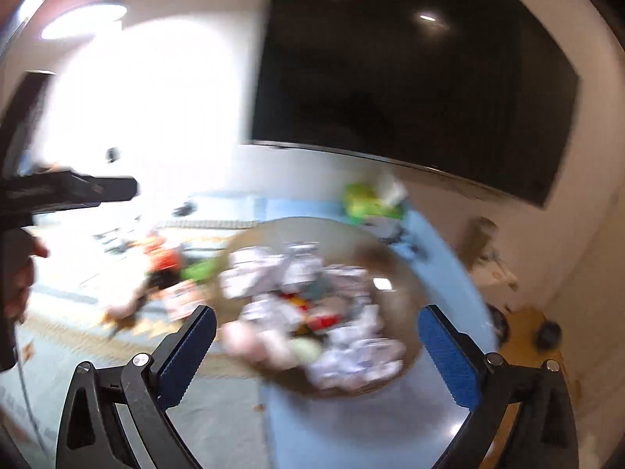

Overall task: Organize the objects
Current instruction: 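Grasp the plaid fabric bow with the left tool while the right tool grasps the plush pop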

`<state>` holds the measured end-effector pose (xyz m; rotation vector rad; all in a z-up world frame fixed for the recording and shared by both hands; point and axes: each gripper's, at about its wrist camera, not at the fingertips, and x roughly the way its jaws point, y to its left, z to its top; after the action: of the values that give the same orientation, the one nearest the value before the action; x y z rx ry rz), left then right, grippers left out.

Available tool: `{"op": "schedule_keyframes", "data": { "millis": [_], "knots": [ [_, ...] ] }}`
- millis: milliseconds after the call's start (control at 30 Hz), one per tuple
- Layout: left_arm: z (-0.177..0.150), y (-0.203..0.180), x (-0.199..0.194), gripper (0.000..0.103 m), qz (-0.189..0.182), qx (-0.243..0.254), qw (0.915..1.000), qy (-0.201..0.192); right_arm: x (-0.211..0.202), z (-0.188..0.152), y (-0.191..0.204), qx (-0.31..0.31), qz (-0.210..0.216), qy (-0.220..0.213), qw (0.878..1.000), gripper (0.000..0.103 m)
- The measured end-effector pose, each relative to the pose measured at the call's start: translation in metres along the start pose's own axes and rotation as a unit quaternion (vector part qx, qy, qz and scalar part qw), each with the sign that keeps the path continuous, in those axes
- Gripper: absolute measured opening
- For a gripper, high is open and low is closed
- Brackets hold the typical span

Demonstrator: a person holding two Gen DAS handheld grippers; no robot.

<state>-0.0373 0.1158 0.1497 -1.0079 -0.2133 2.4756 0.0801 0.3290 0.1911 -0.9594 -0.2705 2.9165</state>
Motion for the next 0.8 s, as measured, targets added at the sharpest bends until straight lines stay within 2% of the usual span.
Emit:
{"op": "schedule_keyframes", "data": {
  "millis": [100, 233, 300, 400, 467, 633, 800],
  "knots": [
    [-0.028, 0.032, -0.018, 0.099, 0.053, -0.033, 0.9981, 0.006, -0.003, -0.008, 0.039, -0.034, 0.052, 0.002, 0.998, 0.103],
    [-0.059, 0.071, -0.041, 0.099, 0.094, -0.081, 0.9921, 0.021, 0.004, -0.028, 0.099, -0.080, 0.100, 0.026, 0.991, 0.103],
    [-0.070, 0.082, -0.049, 0.098, 0.120, -0.082, 0.9892, 0.023, 0.006, -0.037, 0.123, -0.093, 0.118, 0.041, 0.988, 0.103],
    [-0.082, 0.095, -0.062, 0.098, 0.160, -0.068, 0.9846, 0.017, 0.006, -0.041, 0.149, -0.129, 0.138, 0.039, 0.981, 0.103],
    [-0.087, 0.100, -0.065, 0.098, 0.163, -0.061, 0.9844, 0.025, 0.014, -0.042, 0.159, -0.132, 0.146, 0.045, 0.979, 0.103],
    [-0.099, 0.104, -0.060, 0.098, 0.149, -0.059, 0.9855, 0.056, 0.041, -0.049, 0.176, -0.093, 0.176, 0.107, 0.974, 0.103],
    [-0.087, 0.122, -0.037, 0.098, 0.133, -0.058, 0.9876, 0.060, 0.067, -0.040, 0.181, -0.072, 0.152, 0.114, 0.979, 0.103]
  ]
}}
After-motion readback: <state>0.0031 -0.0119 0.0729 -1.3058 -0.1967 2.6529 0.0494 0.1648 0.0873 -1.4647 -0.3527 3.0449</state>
